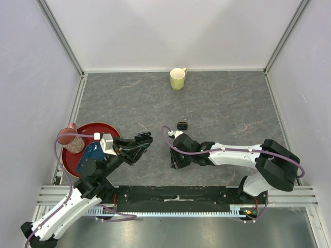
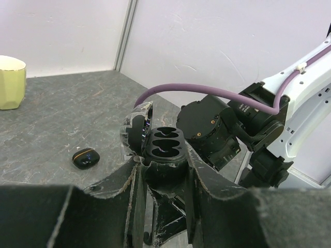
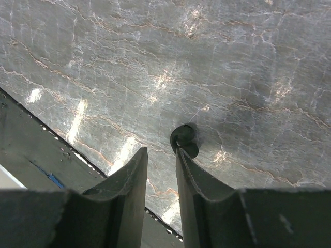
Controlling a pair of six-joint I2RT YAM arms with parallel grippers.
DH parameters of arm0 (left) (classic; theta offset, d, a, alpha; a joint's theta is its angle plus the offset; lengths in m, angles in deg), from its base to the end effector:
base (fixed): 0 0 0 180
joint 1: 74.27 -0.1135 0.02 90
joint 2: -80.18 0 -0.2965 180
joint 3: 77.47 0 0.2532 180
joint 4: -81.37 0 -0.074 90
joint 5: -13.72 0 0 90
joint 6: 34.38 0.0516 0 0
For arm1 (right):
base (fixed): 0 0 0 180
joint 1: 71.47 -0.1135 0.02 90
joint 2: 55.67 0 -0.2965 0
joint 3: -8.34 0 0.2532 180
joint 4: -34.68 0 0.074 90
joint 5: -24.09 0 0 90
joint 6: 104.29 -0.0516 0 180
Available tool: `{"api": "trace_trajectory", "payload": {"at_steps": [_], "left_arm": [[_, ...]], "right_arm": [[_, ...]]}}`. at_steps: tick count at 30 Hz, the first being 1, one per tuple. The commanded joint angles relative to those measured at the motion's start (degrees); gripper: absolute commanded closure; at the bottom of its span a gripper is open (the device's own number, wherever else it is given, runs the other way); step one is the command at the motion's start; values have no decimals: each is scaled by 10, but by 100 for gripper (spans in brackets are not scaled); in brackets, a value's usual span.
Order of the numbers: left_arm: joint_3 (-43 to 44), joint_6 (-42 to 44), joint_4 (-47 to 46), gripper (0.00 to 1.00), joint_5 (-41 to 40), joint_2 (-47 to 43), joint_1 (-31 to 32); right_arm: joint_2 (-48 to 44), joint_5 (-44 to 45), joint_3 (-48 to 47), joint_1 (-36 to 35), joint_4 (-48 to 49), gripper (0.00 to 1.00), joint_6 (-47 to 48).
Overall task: Insert the wireless bluetooth earbuds into the charging case
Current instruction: Pick up the earbud from the center of the board.
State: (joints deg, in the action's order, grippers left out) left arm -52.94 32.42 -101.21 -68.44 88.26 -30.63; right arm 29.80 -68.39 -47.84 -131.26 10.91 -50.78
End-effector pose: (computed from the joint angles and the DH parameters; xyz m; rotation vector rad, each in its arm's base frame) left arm 0.0585 -0.0655 0.2677 0.3570 1.2692 -1.0890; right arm 0.1454 0.2542 0.1849 -0.5552 2.5977 0.6992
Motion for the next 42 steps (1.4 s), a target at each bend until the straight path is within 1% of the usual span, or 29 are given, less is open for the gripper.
{"api": "trace_trajectory", "payload": {"at_steps": [1,8,23,25,28,32,34,38,40,42], "left_arm": [[-5,4,-10,98,-5,-3,1],[-8,0,-10,98,-5,-3,2],[-11,-1,-8,98,-9,-5,2],[-12,-3,-8,98,-8,-7,1],[-14,-4,-8,98,-10,-10,1],[-14,-4,-6,98,-12,-11,1],[-14,-4,-6,98,-12,-10,2],[-14,-4,-6,98,-11,-8,1],[-14,-4,-6,98,-10,-7,2],[-14,-4,-6,98,-5,-8,1]], "right_arm": [[3,21,-16,-2,-19,64,19],[4,47,-24,-1,-40,65,40],[16,64,-45,-2,-57,68,57],[20,64,-47,-2,-58,71,58],[22,70,-48,-2,-60,73,59],[18,82,-48,-3,-59,78,55],[14,92,-49,-2,-59,79,51],[11,105,-51,-2,-57,85,48],[8,110,-51,-3,-57,90,47],[-1,112,-52,-3,-57,93,45]]}}
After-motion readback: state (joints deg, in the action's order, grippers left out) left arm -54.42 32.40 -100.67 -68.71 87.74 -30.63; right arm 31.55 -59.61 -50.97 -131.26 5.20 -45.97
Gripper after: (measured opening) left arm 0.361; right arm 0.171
